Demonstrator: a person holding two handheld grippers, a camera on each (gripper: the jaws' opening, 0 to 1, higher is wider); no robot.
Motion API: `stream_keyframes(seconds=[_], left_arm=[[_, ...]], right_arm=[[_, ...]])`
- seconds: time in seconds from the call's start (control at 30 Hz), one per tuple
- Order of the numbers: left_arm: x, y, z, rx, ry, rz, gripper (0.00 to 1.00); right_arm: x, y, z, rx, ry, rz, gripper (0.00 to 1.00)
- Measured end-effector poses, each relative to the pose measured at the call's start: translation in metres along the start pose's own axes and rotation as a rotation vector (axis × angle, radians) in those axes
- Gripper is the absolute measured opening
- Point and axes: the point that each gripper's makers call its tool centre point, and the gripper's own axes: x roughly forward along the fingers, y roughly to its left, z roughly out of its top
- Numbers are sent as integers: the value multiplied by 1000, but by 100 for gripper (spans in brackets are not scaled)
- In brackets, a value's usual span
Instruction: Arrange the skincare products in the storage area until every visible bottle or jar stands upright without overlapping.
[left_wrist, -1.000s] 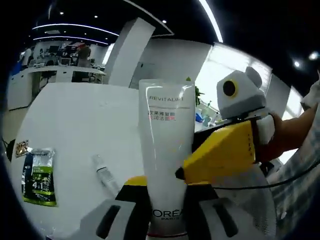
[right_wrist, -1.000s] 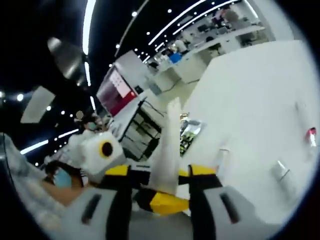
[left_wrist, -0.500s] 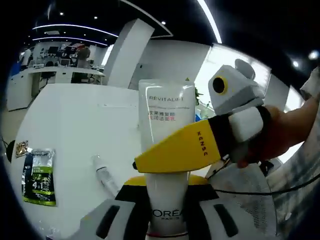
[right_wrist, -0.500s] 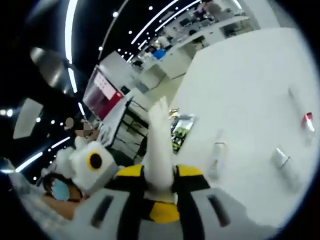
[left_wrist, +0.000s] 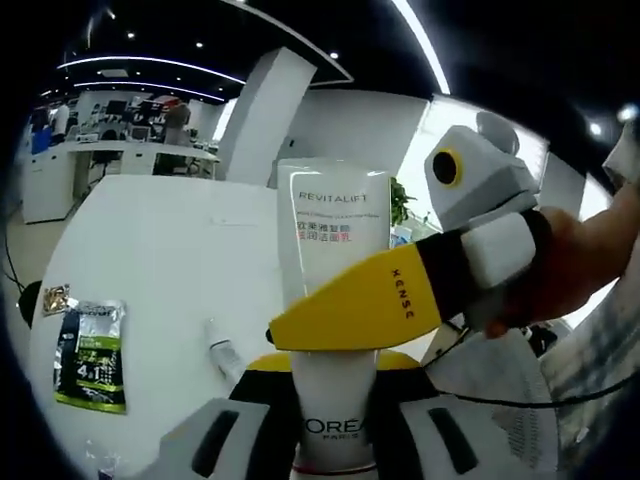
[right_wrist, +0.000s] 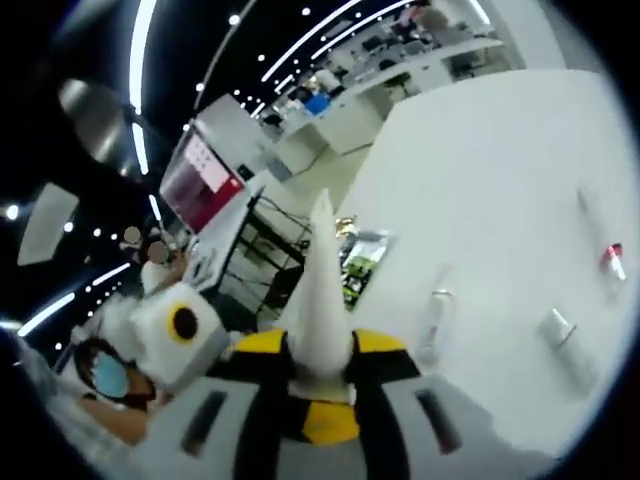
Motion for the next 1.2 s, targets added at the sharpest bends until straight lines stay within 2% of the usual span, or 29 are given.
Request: stream_keyframes(seconds=[0.27, 0.5, 0.7, 0.9, 1.07, 1.2], left_arm=[[0, -1, -5, 21, 19, 13, 23], [-9, 4, -12, -24, 15, 7, 24], [-12, 1, -21, -80, 23, -14, 24], [-12, -3, -29, -76, 50, -40, 24], [-11, -3, -27, -56, 52, -39, 24], [-8, -5, -28, -72, 50, -58, 24]], right_arm=[[-2, -5, -4, 43, -2, -23, 23], [-3, 1, -3, 72, -24, -13, 21], [-1, 1, -11, 97, -37, -14, 20], [-3, -1, -18, 128, -35, -15, 20], [-4, -1, -16, 129, -52, -19, 20], [-6, -3, -13, 124, -55, -19, 19]])
